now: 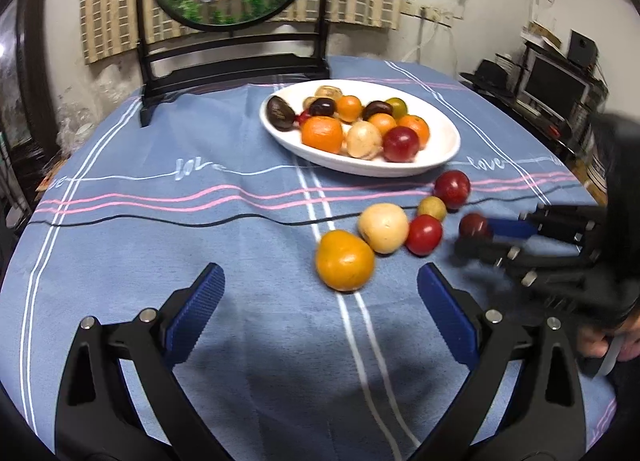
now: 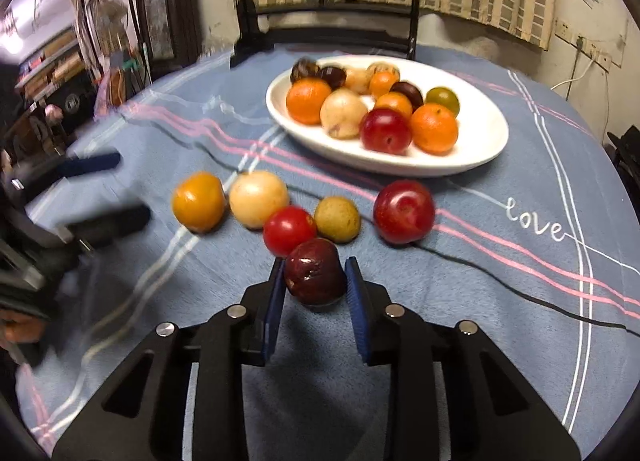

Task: Organize fruits
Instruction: 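Grasp a dark red plum with the right tool while the left tool grasps an orange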

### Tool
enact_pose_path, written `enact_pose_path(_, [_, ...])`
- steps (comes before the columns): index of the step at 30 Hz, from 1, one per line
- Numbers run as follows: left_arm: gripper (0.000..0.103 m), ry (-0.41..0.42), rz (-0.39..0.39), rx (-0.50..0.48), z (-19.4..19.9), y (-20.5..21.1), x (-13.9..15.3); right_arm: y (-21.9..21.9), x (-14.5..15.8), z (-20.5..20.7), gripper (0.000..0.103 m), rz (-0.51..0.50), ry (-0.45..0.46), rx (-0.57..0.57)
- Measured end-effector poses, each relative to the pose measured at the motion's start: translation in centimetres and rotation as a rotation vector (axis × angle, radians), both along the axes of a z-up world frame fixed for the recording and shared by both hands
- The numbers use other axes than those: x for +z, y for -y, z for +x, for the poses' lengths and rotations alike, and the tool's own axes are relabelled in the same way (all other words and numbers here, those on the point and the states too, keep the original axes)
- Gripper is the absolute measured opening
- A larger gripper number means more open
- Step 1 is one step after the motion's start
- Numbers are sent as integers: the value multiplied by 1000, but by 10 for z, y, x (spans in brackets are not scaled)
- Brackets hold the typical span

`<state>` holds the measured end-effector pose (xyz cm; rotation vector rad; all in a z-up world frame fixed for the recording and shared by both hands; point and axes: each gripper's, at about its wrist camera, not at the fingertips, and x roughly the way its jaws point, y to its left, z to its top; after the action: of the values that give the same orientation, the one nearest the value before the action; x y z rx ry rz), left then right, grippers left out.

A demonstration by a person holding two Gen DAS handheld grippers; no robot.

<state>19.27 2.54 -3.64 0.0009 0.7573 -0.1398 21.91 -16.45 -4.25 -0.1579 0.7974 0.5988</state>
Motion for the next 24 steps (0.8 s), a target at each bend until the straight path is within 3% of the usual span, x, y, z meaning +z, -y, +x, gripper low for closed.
enact_pose_path(3, [94,-1,11,-42,5,7,-3,12,7,0,31,54,-9,-30])
enact_pose_path(7, [71,-60,-17,-84,18,9,-13,22,9,4,31,82,-34,-64])
enact_pose_path(10, [60,-88,-14,-78,26,9,-19,23,11,5,31,89,-39,-71])
enact_pose_path(24, [45,-113,-2,-93,36,14,-27,24,13,3,31,95,-40,-70])
